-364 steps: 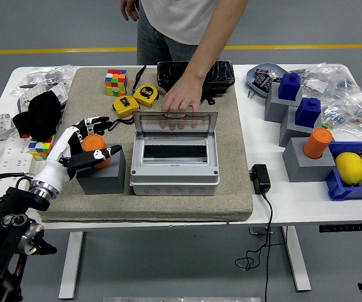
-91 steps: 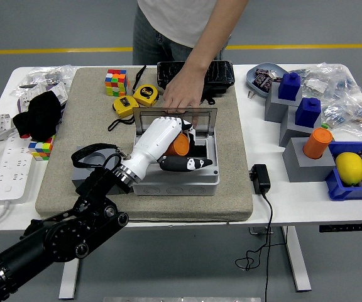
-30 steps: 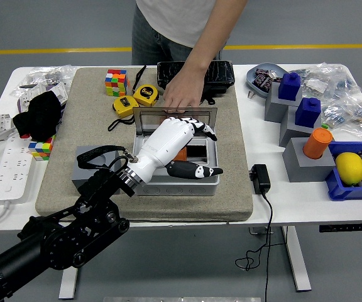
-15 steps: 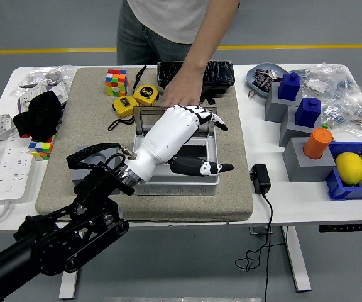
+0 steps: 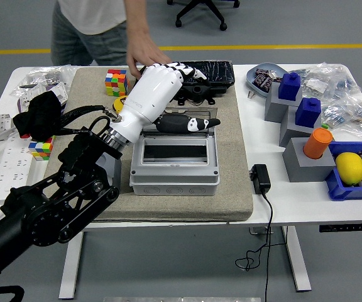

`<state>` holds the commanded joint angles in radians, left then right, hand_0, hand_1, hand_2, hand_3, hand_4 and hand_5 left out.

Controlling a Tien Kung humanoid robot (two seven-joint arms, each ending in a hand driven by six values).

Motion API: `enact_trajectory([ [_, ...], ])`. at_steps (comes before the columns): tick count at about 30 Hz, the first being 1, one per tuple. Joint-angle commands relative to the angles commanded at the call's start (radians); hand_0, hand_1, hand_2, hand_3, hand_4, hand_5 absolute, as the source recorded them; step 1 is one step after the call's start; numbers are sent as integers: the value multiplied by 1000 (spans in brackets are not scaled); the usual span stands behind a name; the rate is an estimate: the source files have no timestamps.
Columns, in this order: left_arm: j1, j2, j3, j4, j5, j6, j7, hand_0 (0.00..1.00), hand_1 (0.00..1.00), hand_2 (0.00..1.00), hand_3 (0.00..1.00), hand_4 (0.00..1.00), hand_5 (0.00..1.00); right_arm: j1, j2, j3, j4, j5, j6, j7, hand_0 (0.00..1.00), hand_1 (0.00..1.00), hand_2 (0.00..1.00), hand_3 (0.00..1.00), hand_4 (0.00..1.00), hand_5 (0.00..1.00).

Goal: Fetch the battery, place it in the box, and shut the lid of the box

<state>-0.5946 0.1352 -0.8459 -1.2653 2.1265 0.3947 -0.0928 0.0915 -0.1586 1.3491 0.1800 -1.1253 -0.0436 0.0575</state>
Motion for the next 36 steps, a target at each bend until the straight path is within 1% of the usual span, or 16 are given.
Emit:
enact_trajectory([
  [4,-22,4,-17,8,60,-91,96,702,902,832,792,998,998,1,-2,-3,0,0,0,0,875,837,781,827,998,998],
  [5,-26,6,-17,7,74,-113,116,821,939,864,825,998,998,2,-3,-3,0,0,0,0,876,838,782,827,998,998],
  [7,-33,9,-13,7,98,-164,159,821,939,864,825,998,998,2,-4,-2,0,-1,-1,0,876,838,782,827,998,998],
  [10,-36,15,-6,12,116,-246,205,821,939,864,825,998,998,2,-6,-1,0,-3,-1,0,876,838,782,827,998,998],
  [11,-34,16,-4,11,118,-262,212,836,938,860,827,998,998,2,-6,-1,0,-3,-1,0,876,838,782,827,998,998],
  [14,-29,20,2,1,119,-306,231,836,938,860,827,998,998,1,-6,1,0,-5,-2,0,876,838,782,827,998,998],
  [16,-26,24,7,-12,124,-318,240,836,938,860,827,998,998,0,-6,2,0,-6,-2,-1,876,838,782,827,998,998],
  [17,-24,26,10,-17,126,-321,242,814,882,817,786,998,998,-1,-6,2,0,-6,-2,-1,876,838,782,827,998,998],
  [21,-19,32,18,-26,125,-342,251,814,882,817,786,998,998,-1,-5,2,0,-7,-2,-1,876,838,782,827,998,998],
  [22,-15,34,20,-29,124,-354,257,814,882,817,786,998,998,-1,-5,0,0,-5,-1,0,876,838,782,827,998,998],
  [23,-13,36,22,-32,124,-358,259,782,859,789,765,998,998,-1,-5,-1,0,-4,-1,1,875,838,782,827,998,998],
  [28,-3,44,37,-42,121,-378,267,782,859,789,765,998,998,-1,-5,3,0,-6,-2,0,875,838,782,827,998,998],
  [29,-1,45,39,-43,119,-382,268,757,838,772,749,998,998,-1,-5,4,0,-6,-2,0,876,838,782,827,998,998],
  [36,13,52,51,-84,118,-378,272,754,830,766,742,998,998,-4,-5,8,0,-7,-2,0,876,838,782,827,998,998],
])
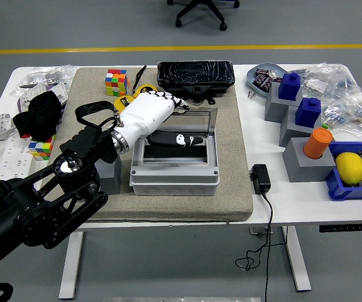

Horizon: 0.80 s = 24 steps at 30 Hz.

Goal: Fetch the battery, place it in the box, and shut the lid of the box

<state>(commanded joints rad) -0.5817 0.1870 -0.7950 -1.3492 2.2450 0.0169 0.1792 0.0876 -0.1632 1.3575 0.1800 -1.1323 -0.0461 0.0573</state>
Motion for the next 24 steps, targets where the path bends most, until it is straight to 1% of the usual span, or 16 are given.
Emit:
enact_trajectory([
  [4,12,6,16,-35,0,0,8,754,830,766,742,998,998,-3,2,2,0,-1,0,0,876,838,782,827,998,998],
  [5,13,7,19,-43,0,1,9,740,823,764,737,998,998,-3,2,1,0,-1,0,0,876,838,782,827,998,998],
  [9,20,11,30,-62,-3,-5,15,740,823,764,737,998,998,-2,3,-1,0,2,0,1,876,838,782,827,998,998],
  [11,26,12,37,-68,-5,-5,16,721,815,761,735,998,998,-2,3,-1,0,2,0,1,876,838,782,827,998,998],
  [24,42,14,46,-85,4,-8,20,722,813,760,734,998,998,-2,4,1,0,4,0,2,877,838,782,826,998,998],
])
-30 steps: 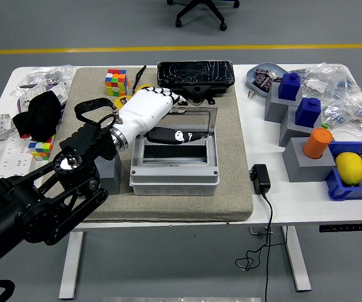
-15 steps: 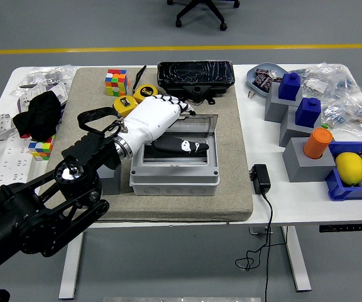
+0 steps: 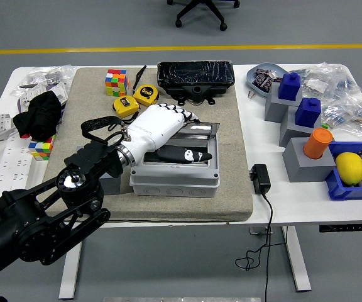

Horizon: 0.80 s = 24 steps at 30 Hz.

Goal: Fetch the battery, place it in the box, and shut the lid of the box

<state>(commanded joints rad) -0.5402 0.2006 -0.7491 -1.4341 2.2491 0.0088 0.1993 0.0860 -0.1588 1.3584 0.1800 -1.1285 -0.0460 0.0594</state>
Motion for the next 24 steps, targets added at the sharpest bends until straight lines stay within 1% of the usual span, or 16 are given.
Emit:
enact_trajectory([
  [14,14,-1,1,-29,8,-11,16,720,811,763,738,998,998,3,0,5,0,-2,-1,0,877,838,783,826,998,998],
  [24,29,7,8,-44,11,-20,19,719,813,765,738,998,998,0,-4,5,0,-6,-1,-2,877,838,783,827,998,998],
])
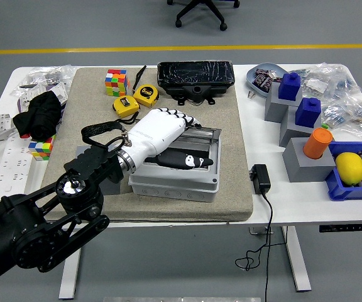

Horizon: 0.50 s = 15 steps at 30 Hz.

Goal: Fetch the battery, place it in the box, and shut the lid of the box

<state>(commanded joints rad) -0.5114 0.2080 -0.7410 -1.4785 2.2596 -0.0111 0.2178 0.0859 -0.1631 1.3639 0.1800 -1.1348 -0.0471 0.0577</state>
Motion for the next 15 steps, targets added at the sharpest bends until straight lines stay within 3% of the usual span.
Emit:
enact_trajectory([
  [15,16,9,17,-15,1,-12,9,721,813,765,739,998,998,-7,1,-1,0,-1,0,-1,877,838,783,827,998,998],
])
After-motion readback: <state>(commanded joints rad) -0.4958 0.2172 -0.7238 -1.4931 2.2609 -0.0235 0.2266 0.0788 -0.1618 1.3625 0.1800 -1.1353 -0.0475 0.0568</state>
